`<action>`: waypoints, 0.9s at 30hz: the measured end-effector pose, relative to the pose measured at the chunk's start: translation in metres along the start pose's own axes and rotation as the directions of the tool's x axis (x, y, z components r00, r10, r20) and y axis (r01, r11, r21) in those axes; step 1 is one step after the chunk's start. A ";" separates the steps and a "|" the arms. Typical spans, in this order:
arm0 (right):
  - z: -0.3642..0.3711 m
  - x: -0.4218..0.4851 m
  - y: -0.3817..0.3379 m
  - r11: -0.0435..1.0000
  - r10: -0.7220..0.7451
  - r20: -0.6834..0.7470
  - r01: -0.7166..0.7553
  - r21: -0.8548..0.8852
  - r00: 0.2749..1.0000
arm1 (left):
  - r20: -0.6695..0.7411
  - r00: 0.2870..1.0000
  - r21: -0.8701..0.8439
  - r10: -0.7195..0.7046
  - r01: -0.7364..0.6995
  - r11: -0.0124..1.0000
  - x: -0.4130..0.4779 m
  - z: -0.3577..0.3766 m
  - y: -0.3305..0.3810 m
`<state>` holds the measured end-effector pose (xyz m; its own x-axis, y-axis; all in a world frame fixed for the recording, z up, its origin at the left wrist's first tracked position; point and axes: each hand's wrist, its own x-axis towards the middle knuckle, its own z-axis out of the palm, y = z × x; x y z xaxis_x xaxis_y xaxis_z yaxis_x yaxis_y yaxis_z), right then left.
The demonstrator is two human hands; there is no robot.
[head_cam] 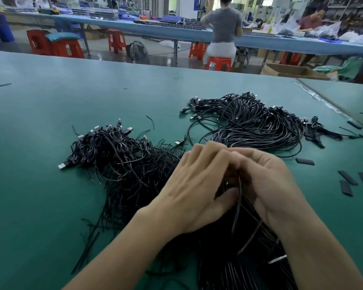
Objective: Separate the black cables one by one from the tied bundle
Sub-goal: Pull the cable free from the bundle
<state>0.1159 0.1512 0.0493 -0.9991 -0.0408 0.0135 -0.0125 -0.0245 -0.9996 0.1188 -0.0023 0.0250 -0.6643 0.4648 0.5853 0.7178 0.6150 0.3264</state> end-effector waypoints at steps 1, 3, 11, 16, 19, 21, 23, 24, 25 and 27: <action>-0.002 -0.001 0.001 0.999 -0.036 0.024 0.036 -0.014 0.999 | -0.004 1.000 -0.006 -0.028 0.028 1.000 -0.001 0.001 -0.006; 0.002 -0.005 -0.003 0.999 -0.044 0.099 0.046 -0.026 0.994 | -0.008 0.996 -0.003 -0.093 0.093 0.996 -0.001 0.004 -0.014; 0.004 -0.016 -0.016 0.976 -0.122 0.413 0.186 -0.117 0.902 | -0.195 0.871 -0.337 -0.451 0.372 0.865 0.000 0.005 -0.034; 0.001 -0.014 -0.017 0.874 -0.136 0.333 0.271 -0.403 0.933 | -0.463 0.691 -0.428 -0.554 0.373 0.823 0.004 -0.011 -0.054; -0.010 -0.009 -0.012 0.747 -0.187 0.093 0.203 -0.633 0.978 | -0.630 0.445 -0.566 -0.636 0.296 0.769 0.008 -0.025 -0.056; -0.011 -0.008 -0.009 0.687 -0.209 -0.053 0.108 -0.719 0.976 | -0.727 0.429 -0.474 -0.536 0.251 0.844 0.010 -0.033 -0.046; -0.014 -0.008 -0.006 0.630 -0.237 -0.162 0.025 -0.776 0.958 | -0.761 0.534 -0.286 -0.368 0.234 0.929 0.010 -0.038 -0.033; -0.017 -0.008 -0.005 0.600 -0.252 -0.197 -0.007 -0.800 0.948 | -0.736 0.608 -0.191 -0.296 0.234 0.953 0.010 -0.040 -0.027; -0.021 -0.007 -0.005 0.568 -0.261 -0.217 -0.033 -0.822 0.941 | -0.680 0.689 -0.101 -0.252 0.253 0.962 0.011 -0.041 -0.023; -0.026 -0.008 -0.006 0.506 -0.225 -0.214 -0.073 -0.859 0.951 | -0.480 0.837 0.083 -0.265 0.344 0.935 0.011 -0.042 -0.017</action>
<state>0.1227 0.1773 0.0543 -0.9556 0.1802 0.2330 0.0314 0.8489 -0.5277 0.1076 -0.0343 0.0568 -0.6461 -0.0796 0.7591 0.4258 0.7878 0.4451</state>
